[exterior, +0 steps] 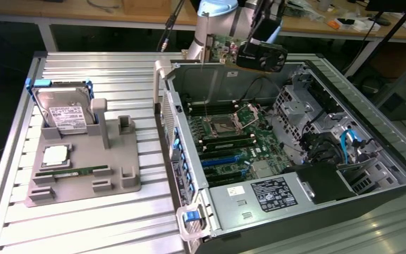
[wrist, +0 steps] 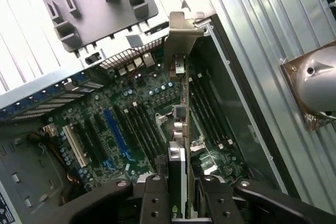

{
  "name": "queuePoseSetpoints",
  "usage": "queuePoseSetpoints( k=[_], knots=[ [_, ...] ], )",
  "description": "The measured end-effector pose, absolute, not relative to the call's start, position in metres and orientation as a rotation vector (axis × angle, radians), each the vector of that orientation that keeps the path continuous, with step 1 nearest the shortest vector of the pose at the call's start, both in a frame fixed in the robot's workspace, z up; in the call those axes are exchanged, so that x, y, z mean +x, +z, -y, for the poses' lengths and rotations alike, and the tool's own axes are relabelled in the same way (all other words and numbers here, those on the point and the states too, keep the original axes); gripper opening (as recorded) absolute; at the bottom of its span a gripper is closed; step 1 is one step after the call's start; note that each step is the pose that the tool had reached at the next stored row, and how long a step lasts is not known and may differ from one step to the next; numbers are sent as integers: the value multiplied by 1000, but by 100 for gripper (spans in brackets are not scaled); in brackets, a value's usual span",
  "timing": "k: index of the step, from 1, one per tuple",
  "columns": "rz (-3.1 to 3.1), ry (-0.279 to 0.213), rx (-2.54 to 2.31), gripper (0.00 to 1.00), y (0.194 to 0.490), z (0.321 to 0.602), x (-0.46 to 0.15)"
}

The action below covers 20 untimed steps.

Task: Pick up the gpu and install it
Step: 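Pick up the gpu and move the gpu toward the slot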

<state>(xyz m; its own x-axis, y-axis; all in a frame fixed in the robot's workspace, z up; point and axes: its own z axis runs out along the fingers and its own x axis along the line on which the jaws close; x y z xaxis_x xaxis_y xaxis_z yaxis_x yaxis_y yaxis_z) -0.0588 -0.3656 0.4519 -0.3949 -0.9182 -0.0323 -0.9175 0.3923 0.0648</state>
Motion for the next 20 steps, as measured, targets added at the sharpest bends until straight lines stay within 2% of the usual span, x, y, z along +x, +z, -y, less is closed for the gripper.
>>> queuePoseSetpoints(
  k=[20],
  knots=[
    [2283, -108, 2125, 27, 450, 366, -52]
  ],
)
